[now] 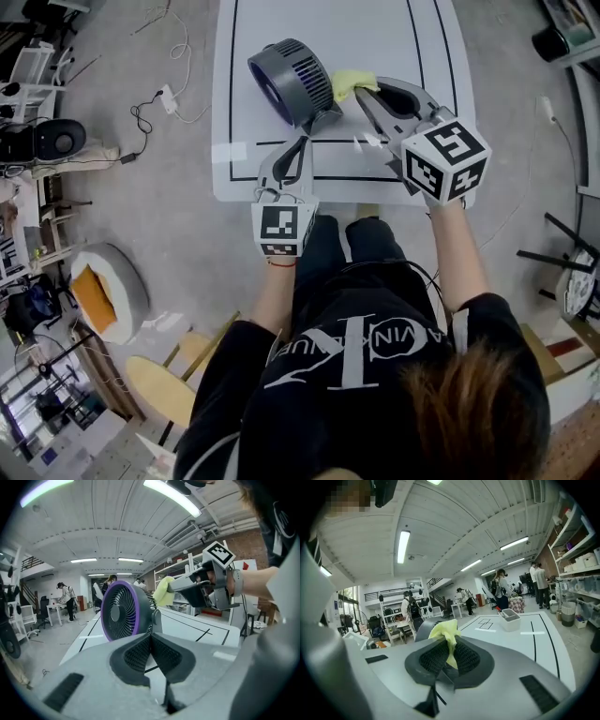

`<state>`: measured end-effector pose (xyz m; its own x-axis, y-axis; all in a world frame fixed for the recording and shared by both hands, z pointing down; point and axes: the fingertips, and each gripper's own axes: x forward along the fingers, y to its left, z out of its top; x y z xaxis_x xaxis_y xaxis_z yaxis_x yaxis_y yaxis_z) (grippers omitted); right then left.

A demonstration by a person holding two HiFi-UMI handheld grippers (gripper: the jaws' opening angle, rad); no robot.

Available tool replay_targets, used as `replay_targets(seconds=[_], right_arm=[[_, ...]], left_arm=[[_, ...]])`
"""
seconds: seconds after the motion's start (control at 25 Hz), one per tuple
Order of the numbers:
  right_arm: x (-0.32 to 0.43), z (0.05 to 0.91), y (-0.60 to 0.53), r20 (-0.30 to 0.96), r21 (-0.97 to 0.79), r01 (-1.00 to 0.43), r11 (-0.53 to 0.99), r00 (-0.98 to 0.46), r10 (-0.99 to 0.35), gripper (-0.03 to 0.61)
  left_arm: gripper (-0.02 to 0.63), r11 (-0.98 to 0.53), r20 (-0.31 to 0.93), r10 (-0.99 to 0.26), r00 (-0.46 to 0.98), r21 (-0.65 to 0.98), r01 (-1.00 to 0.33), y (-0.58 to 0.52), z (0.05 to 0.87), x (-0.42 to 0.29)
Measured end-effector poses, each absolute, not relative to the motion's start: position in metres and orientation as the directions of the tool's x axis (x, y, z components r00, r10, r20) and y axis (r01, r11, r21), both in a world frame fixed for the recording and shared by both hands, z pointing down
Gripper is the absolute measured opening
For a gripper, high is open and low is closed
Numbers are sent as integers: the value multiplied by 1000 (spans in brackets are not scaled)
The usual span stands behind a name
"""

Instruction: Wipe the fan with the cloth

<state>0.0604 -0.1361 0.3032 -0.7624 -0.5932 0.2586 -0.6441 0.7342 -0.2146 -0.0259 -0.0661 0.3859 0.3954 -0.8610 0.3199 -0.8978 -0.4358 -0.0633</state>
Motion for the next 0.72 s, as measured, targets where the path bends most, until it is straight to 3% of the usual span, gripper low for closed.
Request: replay_targets(seconds=[0.72], right_arm=[[88, 265, -79, 235, -97, -776, 623, -626, -743, 26]], left_arm=[[11, -364, 114, -927, 356, -53, -930, -72, 288, -114]])
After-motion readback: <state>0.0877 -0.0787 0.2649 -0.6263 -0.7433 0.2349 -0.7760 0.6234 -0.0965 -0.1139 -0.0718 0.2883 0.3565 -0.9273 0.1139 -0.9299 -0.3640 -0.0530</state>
